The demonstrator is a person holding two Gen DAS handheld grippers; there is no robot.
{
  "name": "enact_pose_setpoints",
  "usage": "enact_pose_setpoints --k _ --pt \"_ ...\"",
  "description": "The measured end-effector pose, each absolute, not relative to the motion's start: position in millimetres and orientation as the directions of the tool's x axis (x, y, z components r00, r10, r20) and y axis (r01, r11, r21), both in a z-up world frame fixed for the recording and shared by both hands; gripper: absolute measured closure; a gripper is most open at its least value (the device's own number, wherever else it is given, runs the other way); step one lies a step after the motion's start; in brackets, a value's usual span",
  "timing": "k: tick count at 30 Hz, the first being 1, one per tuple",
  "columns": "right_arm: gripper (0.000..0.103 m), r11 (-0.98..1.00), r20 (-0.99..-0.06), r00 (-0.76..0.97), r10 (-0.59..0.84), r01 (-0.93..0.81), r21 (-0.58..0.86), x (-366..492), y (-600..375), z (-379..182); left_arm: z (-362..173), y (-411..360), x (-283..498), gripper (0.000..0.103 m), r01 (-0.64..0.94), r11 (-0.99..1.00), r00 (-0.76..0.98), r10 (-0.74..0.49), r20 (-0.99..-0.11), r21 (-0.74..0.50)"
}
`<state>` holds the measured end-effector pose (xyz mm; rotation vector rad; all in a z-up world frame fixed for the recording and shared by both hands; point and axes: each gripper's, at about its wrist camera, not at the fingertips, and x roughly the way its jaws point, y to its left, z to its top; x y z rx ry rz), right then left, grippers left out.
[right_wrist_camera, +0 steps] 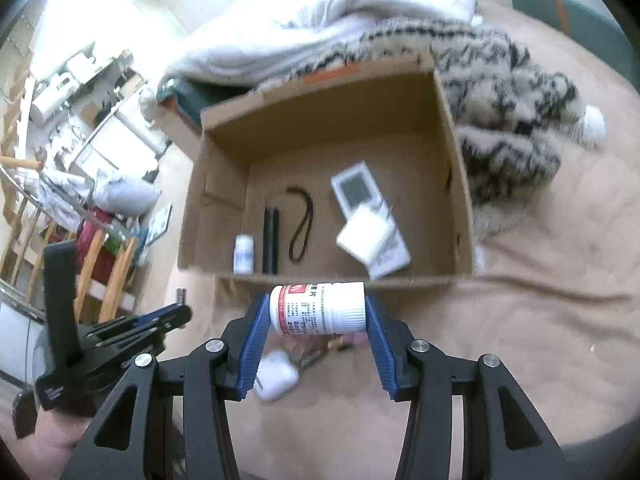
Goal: Organize rigid objects
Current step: 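Carry the battery and pill bottle over the box with both tools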
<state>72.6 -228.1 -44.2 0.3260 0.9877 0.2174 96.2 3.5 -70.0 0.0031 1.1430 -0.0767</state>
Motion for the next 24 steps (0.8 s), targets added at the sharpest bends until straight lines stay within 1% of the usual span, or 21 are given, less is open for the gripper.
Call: enact_pose_setpoints --k 6,12,17,24 --pt "0.053 0.945 -0.747 0.592 0.302 -0.080 0.318 94.2 -232.6 -25.8 -43.0 -10.1 119.9 0.094 0.075 0.997 0.477 -0.055 -0.877 -0.022" --pt "0.053 0.942 -0.733 0.599 0.323 -0.133 0.307 125.0 -228.5 -28.3 -33.7 -29.9 150.8 0.094 0.108 0.994 0.520 -0.038 -0.853 0.021" --pt "0.053 0.945 -0.744 0.586 0.320 -0.144 0.294 142.2 -221.1 -38.6 -43.5 -50.1 177.0 0.094 0.155 0.986 0.525 -0.036 -0.850 0.053" --pt "0.053 0.934 -0.771 0.530 0.353 -0.148 0.326 147.6 -212.3 -56.9 -71.4 -63.0 189.9 0.094 0.181 0.983 0.520 -0.068 -0.852 0.031"
